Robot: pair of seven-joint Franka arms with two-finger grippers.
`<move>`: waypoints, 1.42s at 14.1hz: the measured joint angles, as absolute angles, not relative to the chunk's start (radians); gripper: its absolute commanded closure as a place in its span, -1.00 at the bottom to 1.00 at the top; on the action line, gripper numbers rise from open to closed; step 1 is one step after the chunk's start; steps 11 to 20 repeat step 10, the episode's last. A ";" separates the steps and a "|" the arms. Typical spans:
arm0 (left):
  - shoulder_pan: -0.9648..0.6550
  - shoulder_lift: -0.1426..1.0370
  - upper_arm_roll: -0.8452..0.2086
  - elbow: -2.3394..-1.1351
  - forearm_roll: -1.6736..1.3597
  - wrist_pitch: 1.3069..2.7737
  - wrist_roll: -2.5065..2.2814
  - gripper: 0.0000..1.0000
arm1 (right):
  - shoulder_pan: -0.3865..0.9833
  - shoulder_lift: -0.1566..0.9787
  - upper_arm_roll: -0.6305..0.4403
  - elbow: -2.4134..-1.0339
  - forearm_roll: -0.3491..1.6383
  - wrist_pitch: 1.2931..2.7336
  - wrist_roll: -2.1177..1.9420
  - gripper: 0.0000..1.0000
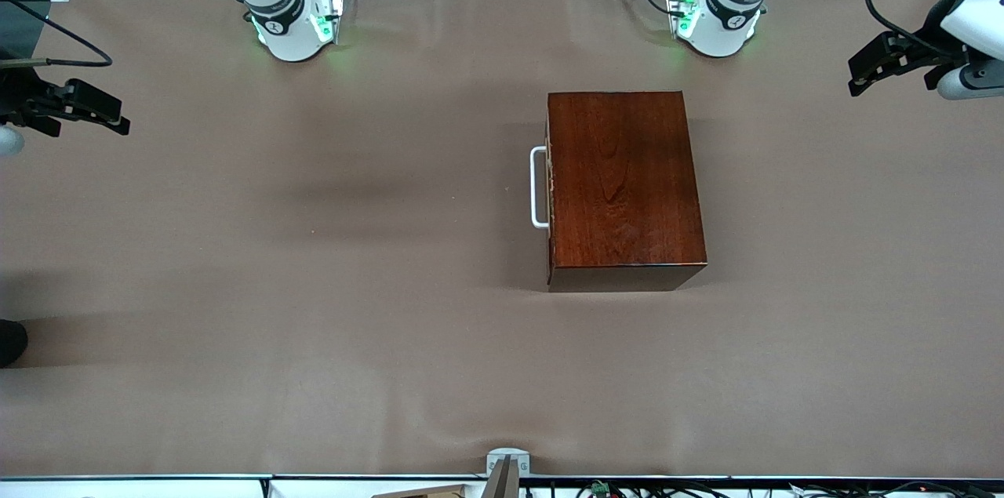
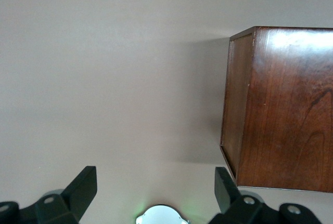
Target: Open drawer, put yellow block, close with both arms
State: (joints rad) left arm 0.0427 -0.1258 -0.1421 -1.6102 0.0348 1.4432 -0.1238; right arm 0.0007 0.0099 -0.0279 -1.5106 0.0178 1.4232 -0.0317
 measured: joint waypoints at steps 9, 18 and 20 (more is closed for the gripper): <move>-0.006 -0.126 -0.105 -1.594 0.019 1.461 -0.121 -1.00 | -0.002 0.010 -0.028 -1.511 0.018 1.423 -0.032 -1.00; -0.006 -0.126 -0.105 -1.594 0.018 1.461 -0.121 -1.00 | -0.003 0.010 -0.028 -1.511 0.018 1.423 -0.032 -1.00; -0.006 -0.126 -0.105 -1.594 0.018 1.461 -0.121 -1.00 | -0.003 0.010 -0.028 -1.511 0.018 1.423 -0.032 -1.00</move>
